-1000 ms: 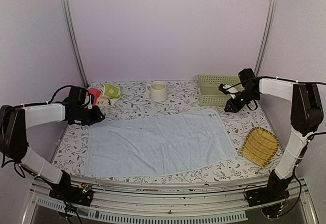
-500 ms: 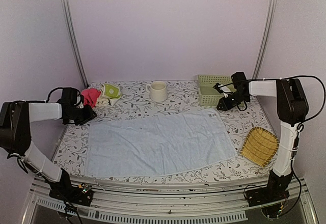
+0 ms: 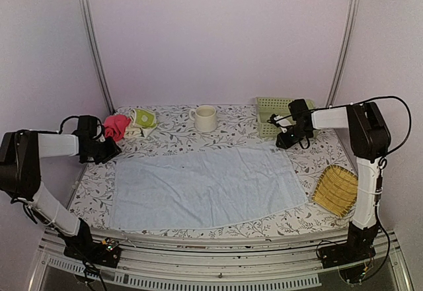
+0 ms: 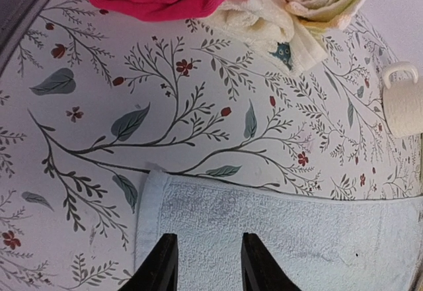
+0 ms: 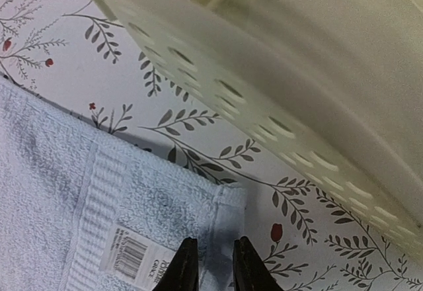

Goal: Roll the towels
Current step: Smooth out the towel at the center of the board.

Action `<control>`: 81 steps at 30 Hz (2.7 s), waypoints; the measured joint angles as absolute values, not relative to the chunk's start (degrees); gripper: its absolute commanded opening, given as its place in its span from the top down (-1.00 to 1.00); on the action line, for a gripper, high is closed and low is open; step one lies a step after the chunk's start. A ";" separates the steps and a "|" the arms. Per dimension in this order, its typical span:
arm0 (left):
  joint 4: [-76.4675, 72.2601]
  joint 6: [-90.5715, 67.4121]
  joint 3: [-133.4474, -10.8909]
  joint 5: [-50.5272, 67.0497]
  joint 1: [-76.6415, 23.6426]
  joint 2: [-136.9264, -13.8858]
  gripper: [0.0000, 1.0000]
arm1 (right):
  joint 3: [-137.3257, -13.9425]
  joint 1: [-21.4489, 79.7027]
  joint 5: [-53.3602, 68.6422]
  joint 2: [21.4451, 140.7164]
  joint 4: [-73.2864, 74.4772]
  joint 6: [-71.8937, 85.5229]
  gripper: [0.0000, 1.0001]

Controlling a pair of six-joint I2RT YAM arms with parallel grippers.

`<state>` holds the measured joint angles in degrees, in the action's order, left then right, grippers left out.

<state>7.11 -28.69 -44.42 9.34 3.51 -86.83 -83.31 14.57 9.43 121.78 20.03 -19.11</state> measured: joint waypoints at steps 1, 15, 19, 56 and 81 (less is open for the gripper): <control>7.11 -28.71 -44.34 9.30 3.55 -86.83 0.30 | -83.31 14.57 8.58 122.13 19.81 -19.29 0.60; 7.18 -28.49 -44.10 8.49 4.05 -87.77 0.31 | -77.65 14.52 3.60 119.17 17.67 -21.65 0.78; 7.25 -28.32 -44.10 8.49 4.27 -87.77 0.31 | -76.77 14.28 4.78 117.25 22.04 -21.26 0.60; 7.70 -27.57 -44.07 8.71 4.58 -87.74 0.28 | -84.99 10.63 17.47 123.83 21.96 -14.15 0.49; 3.22 -27.49 -41.56 10.96 7.73 -91.37 0.15 | -82.63 10.44 16.03 123.07 18.17 -14.85 0.92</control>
<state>3.22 -27.49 -41.56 10.96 7.73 -91.37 -82.63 10.44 16.03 123.07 18.17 -14.85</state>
